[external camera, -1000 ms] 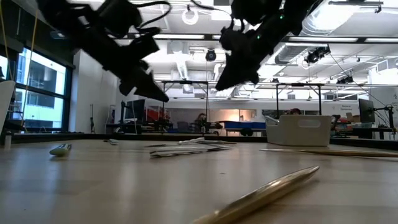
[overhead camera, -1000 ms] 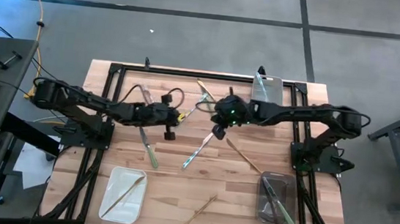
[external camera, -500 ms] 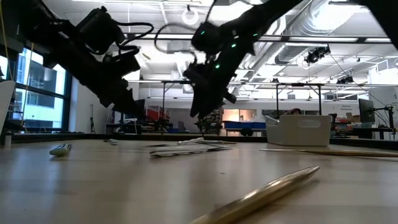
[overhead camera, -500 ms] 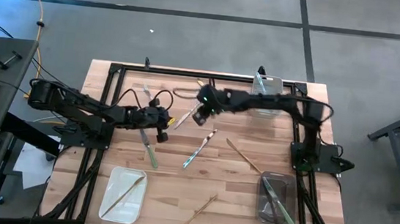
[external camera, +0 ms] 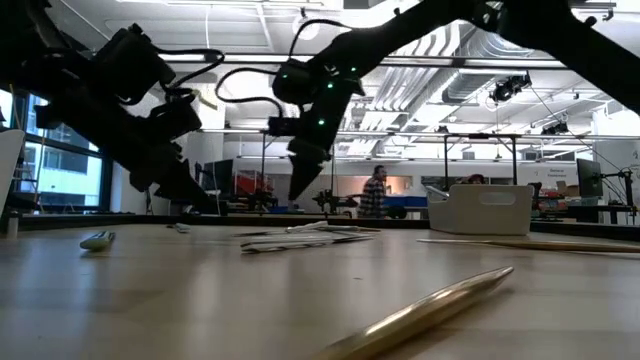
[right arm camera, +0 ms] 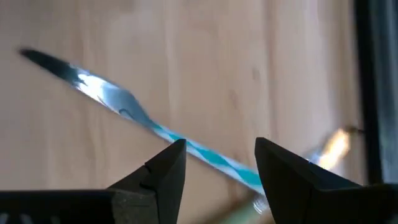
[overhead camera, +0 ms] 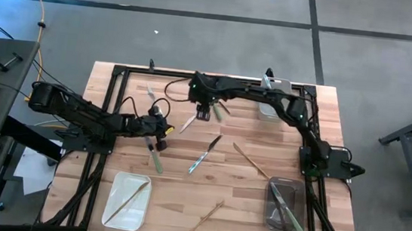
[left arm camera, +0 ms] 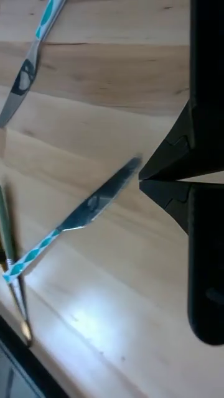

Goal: Sort silverware by color (type)
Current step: Put the blue patterned table knife into the gray bin

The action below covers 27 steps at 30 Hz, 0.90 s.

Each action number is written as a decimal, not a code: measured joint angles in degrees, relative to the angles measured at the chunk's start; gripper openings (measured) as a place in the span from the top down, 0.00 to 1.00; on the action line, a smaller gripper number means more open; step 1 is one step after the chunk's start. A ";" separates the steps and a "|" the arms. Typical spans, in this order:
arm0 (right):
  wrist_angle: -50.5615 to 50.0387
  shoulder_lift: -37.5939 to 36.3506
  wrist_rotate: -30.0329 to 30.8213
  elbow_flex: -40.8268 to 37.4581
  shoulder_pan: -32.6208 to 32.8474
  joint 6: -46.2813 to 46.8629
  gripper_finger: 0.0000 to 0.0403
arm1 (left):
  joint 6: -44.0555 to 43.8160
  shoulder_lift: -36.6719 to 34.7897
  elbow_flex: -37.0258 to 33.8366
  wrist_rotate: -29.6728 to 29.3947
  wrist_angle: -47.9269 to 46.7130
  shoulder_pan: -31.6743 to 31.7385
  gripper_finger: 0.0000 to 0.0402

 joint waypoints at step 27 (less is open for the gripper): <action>2.07 7.43 4.33 1.94 10.36 31.87 0.99 | -9.98 -0.02 -3.29 -5.08 0.02 -4.18 1.00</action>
